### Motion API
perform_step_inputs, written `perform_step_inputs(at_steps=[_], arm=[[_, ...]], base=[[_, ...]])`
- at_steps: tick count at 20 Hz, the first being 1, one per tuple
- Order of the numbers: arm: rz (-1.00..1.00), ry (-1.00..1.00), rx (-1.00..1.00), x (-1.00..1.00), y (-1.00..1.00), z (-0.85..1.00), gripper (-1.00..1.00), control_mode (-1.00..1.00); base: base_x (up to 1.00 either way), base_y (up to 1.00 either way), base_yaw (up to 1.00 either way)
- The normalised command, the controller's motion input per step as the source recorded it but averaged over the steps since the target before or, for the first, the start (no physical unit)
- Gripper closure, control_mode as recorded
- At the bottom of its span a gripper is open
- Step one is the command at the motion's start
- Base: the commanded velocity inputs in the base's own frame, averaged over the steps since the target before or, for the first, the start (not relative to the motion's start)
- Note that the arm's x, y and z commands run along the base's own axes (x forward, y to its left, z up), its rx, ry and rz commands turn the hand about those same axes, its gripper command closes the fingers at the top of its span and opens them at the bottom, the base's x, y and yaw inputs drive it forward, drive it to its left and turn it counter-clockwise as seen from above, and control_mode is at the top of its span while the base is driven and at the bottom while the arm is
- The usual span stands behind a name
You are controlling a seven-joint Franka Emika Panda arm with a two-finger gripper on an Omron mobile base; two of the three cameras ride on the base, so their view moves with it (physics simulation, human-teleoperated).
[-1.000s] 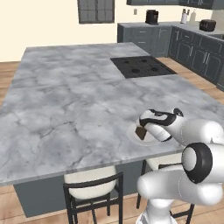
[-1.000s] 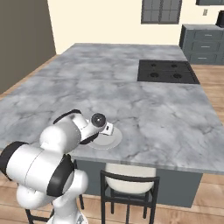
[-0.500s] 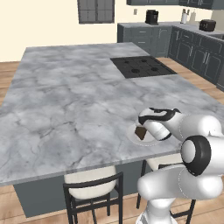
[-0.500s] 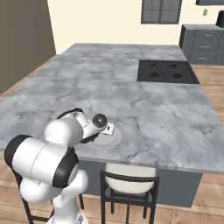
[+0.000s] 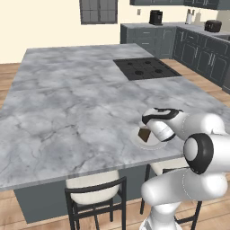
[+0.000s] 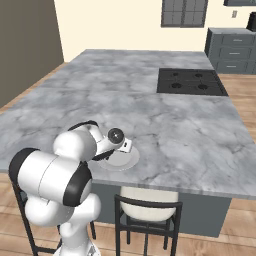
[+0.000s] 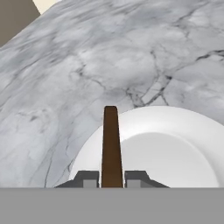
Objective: Start the toaster. Once the lever pops up, take the bread to the plate on the dining counter.
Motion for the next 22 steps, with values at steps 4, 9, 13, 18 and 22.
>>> perform_step_inputs(at_steps=[4, 9, 13, 18, 22], arm=[[0.0, 0.0, 0.0, 0.0, 0.0, 0.0, -1.0, -1.0], [0.0, 0.0, 0.0, 0.0, 0.0, 0.0, -1.0, -1.0], [0.0, 0.0, 0.0, 0.0, -0.01, 0.0, -1.0, -1.0], [0.0, 0.0, -0.01, 0.0, -0.12, 0.09, -1.0, -1.0], [-0.01, 0.02, -0.03, 0.0, -0.15, 0.08, -1.0, -1.0]], base=[[0.0, 0.0, 0.0], [0.0, 0.0, 0.0], [0.0, 0.0, 0.0], [0.0, 0.0, 0.0], [0.0, 0.0, 0.0]])
